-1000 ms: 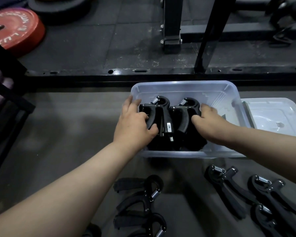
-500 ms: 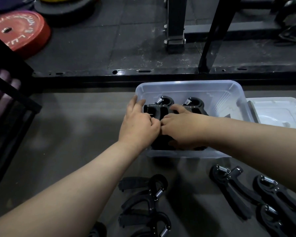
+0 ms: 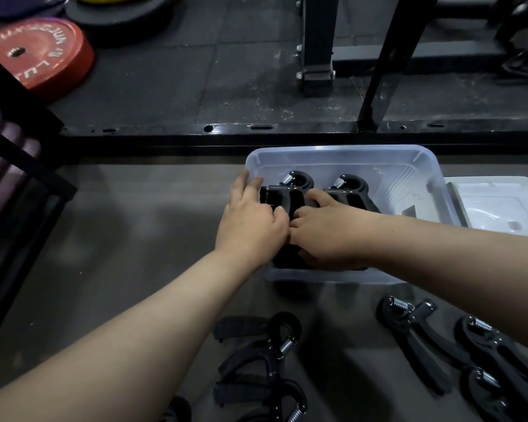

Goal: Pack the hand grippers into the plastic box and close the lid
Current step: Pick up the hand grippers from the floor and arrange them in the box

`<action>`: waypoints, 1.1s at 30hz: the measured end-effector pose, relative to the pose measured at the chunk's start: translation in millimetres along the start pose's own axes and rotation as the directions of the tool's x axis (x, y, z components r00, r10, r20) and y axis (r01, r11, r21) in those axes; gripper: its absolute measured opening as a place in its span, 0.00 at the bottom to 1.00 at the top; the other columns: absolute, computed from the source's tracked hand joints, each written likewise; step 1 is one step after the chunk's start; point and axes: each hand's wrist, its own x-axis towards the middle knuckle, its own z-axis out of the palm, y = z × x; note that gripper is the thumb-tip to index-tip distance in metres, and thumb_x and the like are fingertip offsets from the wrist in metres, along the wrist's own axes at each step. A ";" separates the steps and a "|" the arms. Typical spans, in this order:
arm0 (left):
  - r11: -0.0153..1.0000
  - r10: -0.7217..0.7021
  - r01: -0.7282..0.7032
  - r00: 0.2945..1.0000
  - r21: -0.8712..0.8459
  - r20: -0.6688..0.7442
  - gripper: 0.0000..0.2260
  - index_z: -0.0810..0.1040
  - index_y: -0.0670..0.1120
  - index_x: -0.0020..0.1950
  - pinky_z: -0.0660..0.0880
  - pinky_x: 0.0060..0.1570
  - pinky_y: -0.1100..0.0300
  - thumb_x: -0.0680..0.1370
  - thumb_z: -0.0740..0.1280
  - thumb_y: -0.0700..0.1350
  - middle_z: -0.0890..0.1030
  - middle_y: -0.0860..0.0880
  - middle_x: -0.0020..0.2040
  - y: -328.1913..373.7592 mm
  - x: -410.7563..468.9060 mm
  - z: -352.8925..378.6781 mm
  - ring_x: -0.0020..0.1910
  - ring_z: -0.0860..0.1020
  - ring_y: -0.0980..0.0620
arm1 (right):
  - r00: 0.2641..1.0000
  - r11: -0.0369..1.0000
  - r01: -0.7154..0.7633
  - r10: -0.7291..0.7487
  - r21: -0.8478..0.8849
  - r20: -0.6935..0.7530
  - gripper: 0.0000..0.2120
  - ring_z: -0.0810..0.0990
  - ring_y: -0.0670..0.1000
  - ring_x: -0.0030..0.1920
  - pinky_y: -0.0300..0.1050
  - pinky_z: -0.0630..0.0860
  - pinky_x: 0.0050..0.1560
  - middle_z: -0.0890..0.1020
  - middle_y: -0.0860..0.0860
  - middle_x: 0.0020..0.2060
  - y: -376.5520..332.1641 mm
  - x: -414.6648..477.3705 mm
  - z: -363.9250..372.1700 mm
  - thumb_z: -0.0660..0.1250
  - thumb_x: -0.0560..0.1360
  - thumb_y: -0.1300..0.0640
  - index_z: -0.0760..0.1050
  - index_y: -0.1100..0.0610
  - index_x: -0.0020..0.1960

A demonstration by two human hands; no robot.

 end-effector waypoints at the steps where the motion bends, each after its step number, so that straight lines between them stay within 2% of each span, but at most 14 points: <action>1: 1.000 0.005 -0.005 1.000 -0.017 0.009 0.19 0.86 0.43 0.49 0.53 0.75 0.53 0.78 0.56 0.50 0.58 0.51 0.78 -0.8 0.6 -0.7 0.77 0.44 0.57 | 1.000 1.000 -0.002 0.002 0.004 0.006 0.15 0.72 0.52 0.56 0.58 0.52 0.72 0.78 0.47 0.51 -0.3 0.8 0.0 0.56 0.78 0.52 0.69 0.49 0.64; 4: 0.999 0.050 -0.050 0.998 0.001 0.027 0.17 0.86 0.43 0.48 0.50 0.76 0.56 0.77 0.58 0.46 0.59 0.49 0.78 -3.6 1.7 -2.6 0.77 0.43 0.53 | 1.000 1.000 -0.004 0.004 0.029 0.003 0.16 0.71 0.52 0.55 0.61 0.53 0.70 0.78 0.47 0.48 -0.3 0.1 2.7 0.57 0.78 0.57 0.66 0.49 0.66; 9: 0.998 0.065 -0.064 0.997 -0.017 0.032 0.15 0.86 0.45 0.47 0.50 0.75 0.56 0.76 0.59 0.45 0.60 0.50 0.77 -4.7 1.6 -4.1 0.77 0.43 0.52 | 1.000 0.995 -0.015 0.017 0.100 -0.023 0.15 0.69 0.51 0.55 0.56 0.58 0.65 0.74 0.47 0.44 2.2 -4.5 9.2 0.56 0.78 0.56 0.62 0.48 0.63; 13: 0.996 0.060 -0.057 0.998 -0.075 0.029 0.18 0.86 0.43 0.45 0.49 0.75 0.57 0.75 0.56 0.46 0.61 0.50 0.77 -4.5 1.4 -3.9 0.77 0.43 0.53 | 0.999 0.979 -0.025 0.033 0.203 -0.035 0.14 0.70 0.51 0.57 0.55 0.55 0.67 0.77 0.46 0.47 4.2 -4.3 13.0 0.56 0.77 0.56 0.66 0.45 0.61; 15: 0.987 0.031 -0.033 0.999 -0.156 -0.018 0.19 0.85 0.41 0.44 0.48 0.74 0.63 0.74 0.55 0.45 0.62 0.49 0.77 -4.8 0.2 -1.9 0.77 0.46 0.55 | 0.993 0.966 -0.032 0.059 0.257 -0.098 0.13 0.71 0.49 0.59 0.54 0.54 0.68 0.78 0.43 0.49 3.9 -5.1 13.0 0.55 0.76 0.54 0.72 0.46 0.58; 18: 0.954 -0.041 0.014 0.995 -0.299 -0.087 0.15 0.85 0.40 0.46 0.45 0.66 0.74 0.75 0.58 0.38 0.64 0.54 0.76 -6.4 -2.3 -0.8 0.76 0.50 0.61 | 0.930 0.930 -0.112 0.223 0.349 -0.294 0.16 0.74 0.49 0.56 0.50 0.58 0.65 0.78 0.44 0.46 7.4 -8.6 11.9 0.51 0.72 0.48 0.76 0.49 0.49; 20: 0.951 -0.035 -0.003 0.993 -0.310 -0.117 0.15 0.85 0.42 0.48 0.47 0.66 0.71 0.74 0.58 0.36 0.63 0.56 0.77 -7.0 -3.3 -0.8 0.76 0.51 0.60 | 0.828 0.840 -0.253 0.445 0.481 -0.342 0.13 0.73 0.51 0.59 0.49 0.59 0.64 0.78 0.45 0.51 15.1 -10.3 11.3 0.56 0.74 0.50 0.77 0.48 0.52; 22: 0.953 -0.051 0.005 0.988 -0.302 -0.143 0.16 0.84 0.42 0.50 0.49 0.69 0.67 0.74 0.58 0.36 0.60 0.56 0.78 -6.7 -2.9 0.2 0.76 0.52 0.57 | 0.756 0.757 -0.367 0.581 0.540 -0.301 0.13 0.69 0.51 0.65 0.50 0.56 0.67 0.75 0.45 0.60 22.5 -9.6 10.7 0.59 0.76 0.49 0.77 0.47 0.57; 24: 0.953 -0.085 0.029 0.981 -0.302 -0.176 0.17 0.83 0.42 0.54 0.51 0.70 0.67 0.75 0.57 0.35 0.58 0.54 0.79 -6.7 -2.3 0.7 0.76 0.54 0.54 | 0.776 0.755 -0.373 0.572 0.540 -0.264 0.16 0.66 0.50 0.69 0.50 0.52 0.69 0.73 0.45 0.65 23.2 -6.5 8.0 0.59 0.77 0.46 0.75 0.46 0.62; 28: 0.947 -0.102 0.043 0.980 -0.317 -0.172 0.19 0.79 0.43 0.61 0.51 0.68 0.68 0.76 0.55 0.35 0.58 0.54 0.79 -7.5 -1.9 0.9 0.76 0.55 0.54 | 0.889 0.812 -0.318 0.435 0.489 -0.145 0.29 0.60 0.52 0.75 0.55 0.47 0.71 0.64 0.49 0.74 8.7 4.2 0.3 0.55 0.76 0.35 0.61 0.44 0.74; 31: 0.947 -0.106 0.049 0.980 -0.317 -0.166 0.19 0.79 0.44 0.62 0.51 0.67 0.68 0.76 0.55 0.36 0.58 0.54 0.79 -7.1 -1.2 1.2 0.76 0.55 0.55 | 0.925 0.851 -0.281 0.363 0.443 -0.112 0.27 0.56 0.54 0.77 0.58 0.47 0.72 0.58 0.49 0.77 -0.7 12.4 2.4 0.56 0.75 0.34 0.67 0.45 0.70; 33: 0.949 -0.103 0.046 0.980 -0.310 -0.168 0.20 0.79 0.44 0.63 0.51 0.67 0.68 0.76 0.55 0.36 0.58 0.54 0.79 -7.2 -1.2 0.9 0.76 0.55 0.55 | 0.936 0.869 -0.240 0.325 0.433 -0.133 0.26 0.56 0.56 0.77 0.57 0.50 0.73 0.61 0.46 0.75 -1.1 14.3 3.4 0.58 0.75 0.36 0.69 0.46 0.68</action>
